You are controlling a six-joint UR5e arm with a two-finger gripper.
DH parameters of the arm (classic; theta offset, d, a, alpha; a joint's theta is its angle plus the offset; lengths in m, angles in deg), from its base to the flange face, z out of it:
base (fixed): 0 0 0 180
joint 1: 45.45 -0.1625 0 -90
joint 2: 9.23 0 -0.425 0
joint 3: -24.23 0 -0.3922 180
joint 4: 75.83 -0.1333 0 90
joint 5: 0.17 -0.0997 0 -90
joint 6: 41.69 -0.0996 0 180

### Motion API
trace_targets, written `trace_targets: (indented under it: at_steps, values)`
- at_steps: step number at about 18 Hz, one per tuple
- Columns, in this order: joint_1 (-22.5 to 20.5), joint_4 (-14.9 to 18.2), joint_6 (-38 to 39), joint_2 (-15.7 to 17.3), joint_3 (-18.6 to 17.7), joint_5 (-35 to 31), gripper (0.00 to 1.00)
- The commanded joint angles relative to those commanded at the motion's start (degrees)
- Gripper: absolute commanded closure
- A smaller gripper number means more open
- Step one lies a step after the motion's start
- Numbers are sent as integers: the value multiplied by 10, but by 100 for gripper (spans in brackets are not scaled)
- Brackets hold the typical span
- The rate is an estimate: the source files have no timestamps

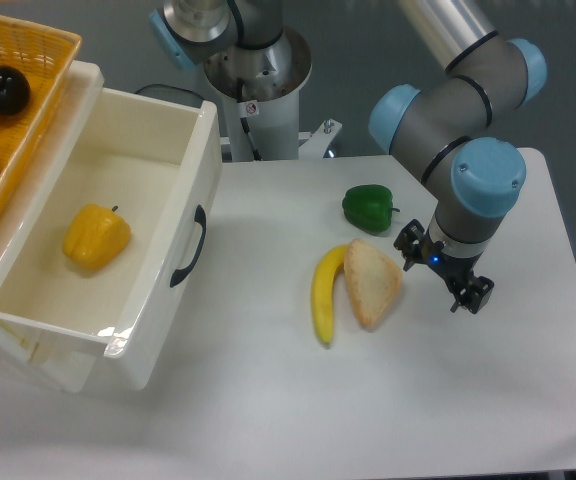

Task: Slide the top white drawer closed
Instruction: 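Lift the gripper up from above the bread slice, then move the gripper toward the front face of the open white drawer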

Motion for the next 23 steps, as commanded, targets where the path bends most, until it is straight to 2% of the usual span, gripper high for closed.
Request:
trace_targets:
  at_steps: [4, 6, 9, 16, 18, 21, 23]
  values:
    - [1, -3, -1, 4, -4, 3, 0]
    - [1, -9, 2, 5, -10, 27, 0]
    - [-20, -52, 29, 21, -60, 111, 0]
    - [-11, -50, 118, 39, -93, 120, 0]
    - [-10, -47, 159, 53, -106, 126, 0]
    - [10, -42, 237, 52, -106, 155, 0]
    - [17, -41, 261, 53, -105, 179, 6]
